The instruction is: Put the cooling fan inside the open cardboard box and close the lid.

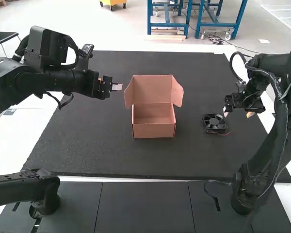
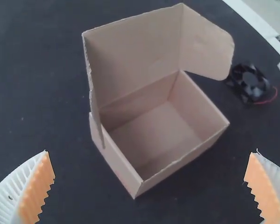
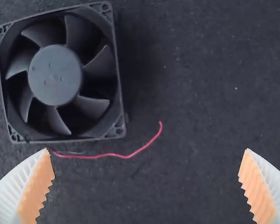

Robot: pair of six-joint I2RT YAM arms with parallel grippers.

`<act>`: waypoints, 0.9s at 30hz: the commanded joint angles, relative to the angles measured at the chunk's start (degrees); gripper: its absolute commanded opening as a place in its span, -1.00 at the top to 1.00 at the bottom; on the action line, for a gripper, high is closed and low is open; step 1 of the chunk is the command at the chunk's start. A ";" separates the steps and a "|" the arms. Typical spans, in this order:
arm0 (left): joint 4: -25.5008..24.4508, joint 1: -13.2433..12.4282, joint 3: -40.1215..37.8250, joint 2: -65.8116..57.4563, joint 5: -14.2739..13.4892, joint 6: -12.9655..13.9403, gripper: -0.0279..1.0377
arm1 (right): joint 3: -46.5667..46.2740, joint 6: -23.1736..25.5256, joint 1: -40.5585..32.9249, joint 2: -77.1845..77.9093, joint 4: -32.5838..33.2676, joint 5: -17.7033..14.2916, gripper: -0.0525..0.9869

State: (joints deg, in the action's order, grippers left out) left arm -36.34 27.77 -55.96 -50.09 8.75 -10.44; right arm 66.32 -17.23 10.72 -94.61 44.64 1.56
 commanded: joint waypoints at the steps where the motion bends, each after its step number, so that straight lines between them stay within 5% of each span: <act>1: 0.48 0.18 0.07 0.51 -0.40 -0.90 -0.86 | 2.58 1.33 -1.32 -1.90 -0.87 0.81 -0.84; 27: 0.30 -0.17 -1.43 0.34 -0.40 -1.43 -0.86 | 6.80 3.44 0.44 -13.23 -2.54 -3.76 -0.84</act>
State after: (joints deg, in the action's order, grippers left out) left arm -36.25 27.77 -55.96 -50.09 8.75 -11.46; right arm 71.55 -14.55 10.57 -107.09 42.06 -0.71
